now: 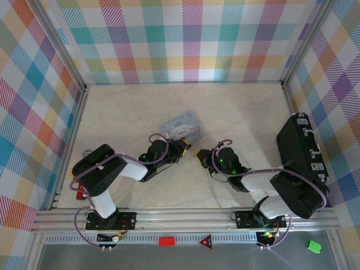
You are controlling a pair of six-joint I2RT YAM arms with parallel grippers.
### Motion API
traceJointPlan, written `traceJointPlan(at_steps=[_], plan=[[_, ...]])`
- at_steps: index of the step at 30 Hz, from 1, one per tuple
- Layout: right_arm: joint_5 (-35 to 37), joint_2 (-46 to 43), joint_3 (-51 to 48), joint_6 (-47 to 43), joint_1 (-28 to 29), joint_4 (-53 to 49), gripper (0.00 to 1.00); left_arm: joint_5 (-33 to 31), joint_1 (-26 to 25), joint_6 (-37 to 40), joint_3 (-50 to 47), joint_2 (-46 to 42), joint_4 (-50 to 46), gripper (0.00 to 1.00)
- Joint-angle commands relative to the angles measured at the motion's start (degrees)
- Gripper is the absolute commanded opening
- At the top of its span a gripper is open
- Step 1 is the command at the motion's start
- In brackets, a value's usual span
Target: Unlock a padlock with a key
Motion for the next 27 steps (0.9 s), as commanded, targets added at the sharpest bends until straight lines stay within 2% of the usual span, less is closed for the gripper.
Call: traceJointPlan(at_steps=[1, 12, 21, 27], plan=[[1.12, 0.13, 0.00, -0.05, 0.44, 2.91, 0.00, -0.59, -0.01, -2.05, 0.55, -2.97, 3.66, 0.00], [1.17, -0.45, 0.45, 0.24, 0.39, 3.91, 0.00, -0.86, -0.40, -1.69, 0.55, -3.66, 2.31, 0.00], [1.53, -3.65, 0.91, -0.60, 0.39, 0.89, 0.00, -0.95, -0.63, -0.85, 0.83, -4.21, 0.88, 0.00], [0.38, -2.31, 2.11, -0.22, 0.43, 0.94, 0.00, -0.78, -0.72, -0.41, 0.99, -5.00, -0.04, 0.00]])
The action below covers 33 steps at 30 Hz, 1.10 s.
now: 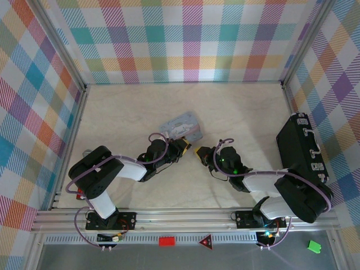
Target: Unlock a padlock with a key
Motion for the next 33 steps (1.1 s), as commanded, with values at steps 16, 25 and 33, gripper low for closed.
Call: traceJointPlan(at_steps=[16, 25, 33], plan=[[-0.94, 2.40, 2.73, 0.35, 0.39, 0.59, 0.00, -0.22, -0.44, -1.07, 1.17, -2.29, 2.32, 0.00], [-1.00, 3.36, 2.65, 0.83, 0.39, 1.69, 0.00, -0.02, -0.42, -1.34, 1.08, -2.79, 2.49, 0.00], [-1.11, 4.51, 2.39, 1.80, 0.35, 4.26, 0.00, 0.04, -0.63, -1.18, 0.95, -3.94, 1.99, 0.00]])
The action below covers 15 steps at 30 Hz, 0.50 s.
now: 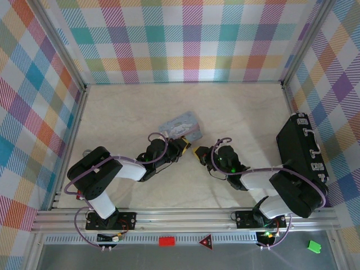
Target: Unlock a padlock with a key
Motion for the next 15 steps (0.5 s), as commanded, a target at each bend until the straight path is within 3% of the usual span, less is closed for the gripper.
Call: traceJointPlan(at_steps=[1, 15], plan=[[-0.46, 0.79, 1.05, 1.22, 0.30, 3.03, 0.00, 0.48, -0.39, -1.25, 0.88, -3.04, 2.57, 0.00], [-3.48, 3.40, 0.87, 4.46, -2.19, 7.40, 0.00, 0.73, -1.18, -1.49, 1.40, -3.48, 3.00, 0.00]])
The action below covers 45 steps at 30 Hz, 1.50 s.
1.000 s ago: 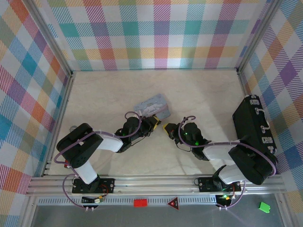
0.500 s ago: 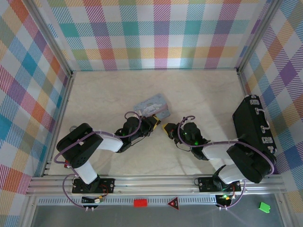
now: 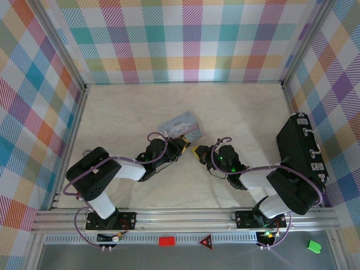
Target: Unlock a padlock with a key
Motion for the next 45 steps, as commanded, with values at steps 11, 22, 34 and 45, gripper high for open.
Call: traceJointPlan(at_steps=[11, 22, 34, 45], plan=[[-3.21, 3.11, 0.45, 3.57, -2.50, 7.11, 0.00, 1.16, -1.33, -1.69, 1.49, -3.48, 3.03, 0.00], [-5.27, 5.10, 1.10, 6.30, -3.58, 9.21, 0.00, 1.41, -1.91, -1.67, 2.28, -3.53, 3.01, 0.00], [-7.47, 6.04, 3.62, 6.36, -3.76, 9.65, 0.00, 1.42, -2.89, -1.58, 2.90, -3.20, 2.58, 0.00], [-9.25, 1.44, 6.06, 0.87, -4.92, -1.15, 0.00, 1.58, -3.23, -1.78, 3.24, -2.51, 2.82, 0.00]])
